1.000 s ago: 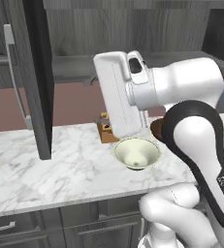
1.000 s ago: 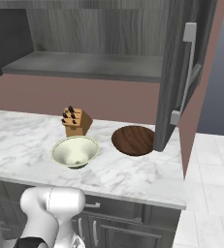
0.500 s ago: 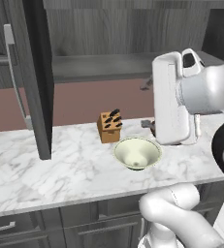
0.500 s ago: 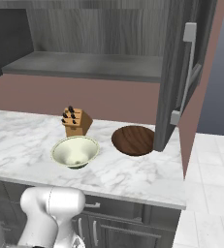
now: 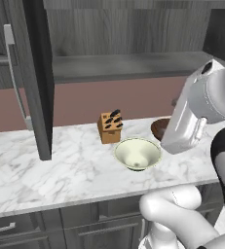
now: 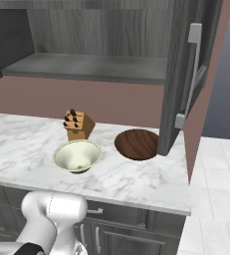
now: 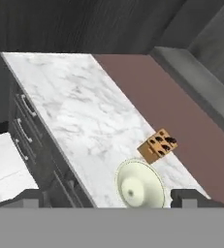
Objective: Open the cabinet. Pick the bowls from the counter and place them in the cabinet. Then close the cabinet.
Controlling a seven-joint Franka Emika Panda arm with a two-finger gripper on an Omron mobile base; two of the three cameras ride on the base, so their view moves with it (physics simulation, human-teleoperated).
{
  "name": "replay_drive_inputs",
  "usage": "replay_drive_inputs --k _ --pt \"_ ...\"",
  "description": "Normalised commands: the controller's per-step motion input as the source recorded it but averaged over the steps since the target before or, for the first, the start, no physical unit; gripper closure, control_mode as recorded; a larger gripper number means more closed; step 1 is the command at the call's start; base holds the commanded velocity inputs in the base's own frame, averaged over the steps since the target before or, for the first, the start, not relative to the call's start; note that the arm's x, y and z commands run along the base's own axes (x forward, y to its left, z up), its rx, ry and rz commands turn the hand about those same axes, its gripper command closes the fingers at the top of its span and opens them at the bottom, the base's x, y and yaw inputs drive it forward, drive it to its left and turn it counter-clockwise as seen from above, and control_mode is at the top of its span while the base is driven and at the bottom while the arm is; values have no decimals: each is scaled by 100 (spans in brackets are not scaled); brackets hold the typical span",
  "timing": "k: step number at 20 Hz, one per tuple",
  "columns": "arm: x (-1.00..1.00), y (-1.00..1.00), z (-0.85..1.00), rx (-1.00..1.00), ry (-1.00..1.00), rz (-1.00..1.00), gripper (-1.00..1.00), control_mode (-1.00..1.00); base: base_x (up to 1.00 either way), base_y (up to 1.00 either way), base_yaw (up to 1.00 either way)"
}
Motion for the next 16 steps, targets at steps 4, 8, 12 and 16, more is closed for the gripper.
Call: replay_drive_inputs --k 4,8,12,16 --pt "9 -32 -57 0 20 -39 -100 -100 0 0 0" --pt "4 -78 -35 0 32 -21 -100 -100 0 0 0" --pt "6 -72 -21 0 28 -11 -100 -100 0 0 0" --pt "14 -22 -20 -1 13 0 -100 -100 0 0 0"
